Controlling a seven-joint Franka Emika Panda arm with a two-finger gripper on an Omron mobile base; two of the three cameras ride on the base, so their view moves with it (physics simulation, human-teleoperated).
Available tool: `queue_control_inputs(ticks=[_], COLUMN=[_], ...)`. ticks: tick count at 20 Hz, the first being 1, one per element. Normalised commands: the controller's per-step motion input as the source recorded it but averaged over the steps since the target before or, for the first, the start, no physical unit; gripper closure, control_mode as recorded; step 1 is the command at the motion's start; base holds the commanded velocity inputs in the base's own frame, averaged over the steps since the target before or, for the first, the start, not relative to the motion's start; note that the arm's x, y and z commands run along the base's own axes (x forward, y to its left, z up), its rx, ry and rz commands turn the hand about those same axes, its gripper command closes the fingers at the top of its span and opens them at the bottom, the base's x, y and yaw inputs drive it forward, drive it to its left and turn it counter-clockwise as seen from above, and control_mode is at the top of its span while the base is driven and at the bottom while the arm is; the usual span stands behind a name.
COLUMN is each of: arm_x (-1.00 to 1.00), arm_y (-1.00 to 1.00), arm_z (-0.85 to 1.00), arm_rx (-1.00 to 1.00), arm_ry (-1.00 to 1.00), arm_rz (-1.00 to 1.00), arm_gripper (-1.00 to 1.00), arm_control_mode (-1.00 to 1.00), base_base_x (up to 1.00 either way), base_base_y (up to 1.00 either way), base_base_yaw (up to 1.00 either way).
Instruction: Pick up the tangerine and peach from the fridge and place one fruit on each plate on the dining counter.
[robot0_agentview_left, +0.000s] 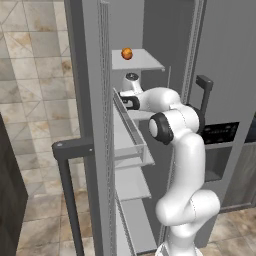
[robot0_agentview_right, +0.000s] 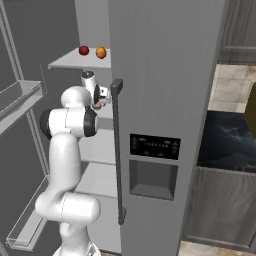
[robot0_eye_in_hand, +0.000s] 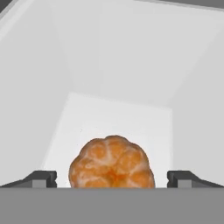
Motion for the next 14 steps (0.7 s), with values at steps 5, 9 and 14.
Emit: queue_control_inputs(ticks=[5, 9, 14], arm_x=[0.0, 0.0, 0.0], arm_y=[0.0, 0.0, 0.0], arm_z=[-0.14, -0.27, -0.09], arm_rx=[0.0, 0.0, 0.0], arm_ry=[0.02, 0.02, 0.0], arm_rz=[0.0, 0.0, 0.0], arm_gripper=[-1.0, -1.0, -1.0], arm_control_mode=[-1.0, -1.0, -1.0], base_base_x=[0.0, 0.0, 0.0], base_base_y=[0.0, 0.0, 0.0], base_base_yaw=[0.0, 0.0, 0.0])
